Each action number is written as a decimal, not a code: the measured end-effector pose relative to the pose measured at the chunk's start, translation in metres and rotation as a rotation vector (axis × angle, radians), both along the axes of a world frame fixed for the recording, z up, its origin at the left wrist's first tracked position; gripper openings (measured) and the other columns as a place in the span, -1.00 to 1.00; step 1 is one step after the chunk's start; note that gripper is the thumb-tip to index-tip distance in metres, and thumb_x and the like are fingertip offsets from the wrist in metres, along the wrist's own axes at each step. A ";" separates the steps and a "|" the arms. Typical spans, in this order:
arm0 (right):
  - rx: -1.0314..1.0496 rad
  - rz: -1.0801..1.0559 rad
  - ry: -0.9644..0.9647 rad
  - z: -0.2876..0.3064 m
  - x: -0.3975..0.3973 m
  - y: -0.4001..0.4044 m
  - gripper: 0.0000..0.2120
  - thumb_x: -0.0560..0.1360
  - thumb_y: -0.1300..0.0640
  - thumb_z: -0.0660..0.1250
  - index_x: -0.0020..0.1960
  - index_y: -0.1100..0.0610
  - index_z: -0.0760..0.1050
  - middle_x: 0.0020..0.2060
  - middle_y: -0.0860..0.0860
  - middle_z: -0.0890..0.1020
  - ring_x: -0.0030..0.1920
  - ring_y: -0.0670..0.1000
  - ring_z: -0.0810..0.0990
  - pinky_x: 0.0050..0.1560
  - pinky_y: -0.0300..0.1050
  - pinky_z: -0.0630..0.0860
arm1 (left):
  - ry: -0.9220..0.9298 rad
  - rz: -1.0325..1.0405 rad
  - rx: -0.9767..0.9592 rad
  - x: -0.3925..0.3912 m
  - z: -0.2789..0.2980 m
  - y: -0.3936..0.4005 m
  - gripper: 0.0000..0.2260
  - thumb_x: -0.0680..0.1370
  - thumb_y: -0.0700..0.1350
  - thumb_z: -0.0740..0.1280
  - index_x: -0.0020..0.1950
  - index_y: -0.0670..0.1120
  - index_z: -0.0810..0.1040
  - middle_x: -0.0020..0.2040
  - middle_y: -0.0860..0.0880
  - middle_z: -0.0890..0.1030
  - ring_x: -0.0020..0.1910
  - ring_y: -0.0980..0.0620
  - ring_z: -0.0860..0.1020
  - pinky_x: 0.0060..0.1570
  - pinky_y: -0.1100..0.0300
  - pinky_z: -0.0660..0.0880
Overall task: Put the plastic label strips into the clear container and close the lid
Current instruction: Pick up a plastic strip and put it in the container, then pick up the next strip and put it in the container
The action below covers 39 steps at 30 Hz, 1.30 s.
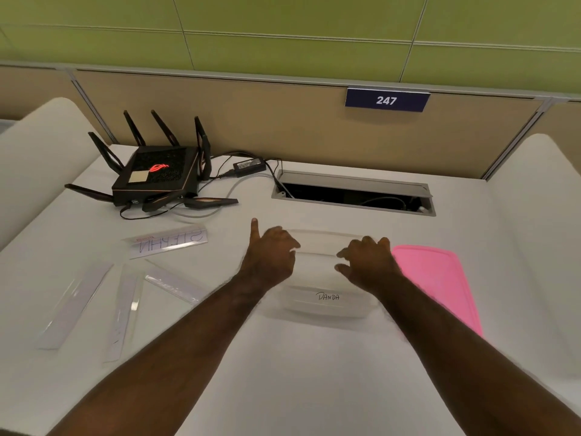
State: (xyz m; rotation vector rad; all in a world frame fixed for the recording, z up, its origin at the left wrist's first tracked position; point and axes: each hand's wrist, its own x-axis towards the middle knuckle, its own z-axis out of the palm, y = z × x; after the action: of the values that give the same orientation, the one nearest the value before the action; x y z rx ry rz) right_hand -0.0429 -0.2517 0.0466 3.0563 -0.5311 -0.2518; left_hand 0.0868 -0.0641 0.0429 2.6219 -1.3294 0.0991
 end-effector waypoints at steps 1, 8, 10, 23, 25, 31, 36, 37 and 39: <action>-0.003 0.006 -0.035 0.004 0.005 0.004 -0.61 0.54 -0.22 0.17 0.29 -0.13 0.49 0.22 -0.05 0.56 0.25 0.06 0.44 0.23 0.12 0.24 | -0.007 0.045 -0.047 0.004 0.001 0.009 -0.77 0.51 -0.08 0.28 0.12 0.06 0.62 0.17 0.06 0.63 0.36 0.02 0.43 0.45 -0.29 -0.12; 0.074 0.165 -0.265 0.017 0.047 0.063 -0.59 0.55 -0.14 0.19 0.35 -0.06 0.45 0.28 -0.03 0.53 0.25 0.07 0.46 0.21 0.07 0.30 | -0.054 0.315 -0.122 0.033 -0.013 0.093 -0.66 0.45 -0.17 0.34 0.22 0.00 0.58 0.22 0.01 0.61 0.33 -0.03 0.47 0.43 -0.29 0.07; 0.121 0.250 -0.298 0.013 0.060 0.088 -0.57 0.56 -0.10 0.19 0.38 -0.01 0.43 0.33 0.01 0.51 0.31 0.09 0.43 0.30 0.06 0.25 | -0.055 0.355 -0.091 0.041 -0.022 0.119 -0.62 0.43 -0.20 0.36 0.25 -0.03 0.57 0.26 -0.03 0.59 0.35 -0.06 0.46 0.41 -0.31 0.09; 0.234 0.406 -0.064 -0.061 0.106 0.237 -0.49 0.57 -0.03 0.24 0.43 0.20 0.30 0.31 0.19 0.50 0.32 0.21 0.43 0.47 0.16 0.11 | 0.059 0.357 0.163 0.070 -0.065 0.215 -0.57 0.49 -0.24 0.38 0.37 -0.09 0.50 0.41 -0.15 0.45 0.44 -0.23 0.34 0.38 -0.36 0.11; 0.232 0.357 -0.046 -0.064 0.109 0.244 -0.54 0.57 -0.01 0.24 0.38 0.21 0.34 0.23 0.20 0.56 0.23 0.23 0.51 0.44 0.17 0.18 | 0.013 0.292 0.152 0.071 -0.065 0.217 -0.58 0.38 -0.30 0.49 0.24 -0.15 0.61 0.27 -0.20 0.58 0.30 -0.27 0.50 0.25 -0.39 0.30; 0.100 0.284 -0.082 -0.061 0.111 0.252 -0.76 0.15 -0.08 0.60 -0.38 -0.02 0.57 -0.49 -0.13 0.59 -0.48 -0.16 0.57 -0.31 -0.35 0.48 | 0.081 0.215 0.186 0.084 -0.066 0.210 -0.72 0.45 -0.30 0.43 0.16 -0.20 0.64 0.20 -0.24 0.63 0.24 -0.25 0.55 0.33 -0.19 0.34; 0.197 0.306 -0.289 -0.054 0.118 0.239 -0.89 0.45 0.10 0.38 -0.15 0.14 0.62 -0.25 0.05 0.66 -0.25 0.07 0.64 -0.17 -0.14 0.51 | 0.178 0.243 0.085 0.086 -0.057 0.207 -0.72 0.54 -0.14 0.34 0.25 -0.08 0.58 0.23 -0.09 0.60 0.18 -0.08 0.55 0.23 0.08 0.47; 0.251 0.293 -0.307 -0.051 0.119 0.234 -0.79 0.54 0.06 0.25 -0.03 0.15 0.62 -0.14 0.07 0.67 -0.15 0.11 0.63 -0.09 -0.09 0.50 | 0.164 0.235 0.041 0.086 -0.053 0.207 -0.74 0.54 -0.15 0.33 0.23 -0.08 0.60 0.20 -0.09 0.62 0.15 -0.08 0.56 0.19 0.07 0.50; 0.432 0.241 -0.289 -0.038 0.119 0.224 -0.63 0.59 -0.08 0.11 0.14 0.08 0.60 0.04 0.04 0.66 0.02 0.10 0.60 0.08 -0.01 0.45 | 0.126 0.215 -0.046 0.086 -0.042 0.207 -0.78 0.54 -0.17 0.33 0.17 -0.10 0.63 0.13 -0.10 0.65 0.09 -0.10 0.59 0.13 0.03 0.54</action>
State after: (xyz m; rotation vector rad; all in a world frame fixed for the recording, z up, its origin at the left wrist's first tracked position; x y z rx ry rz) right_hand 0.0766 -0.0276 0.0089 3.5614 -0.1169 0.1018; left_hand 0.1723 0.1431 0.0004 2.6748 -0.9910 -0.0037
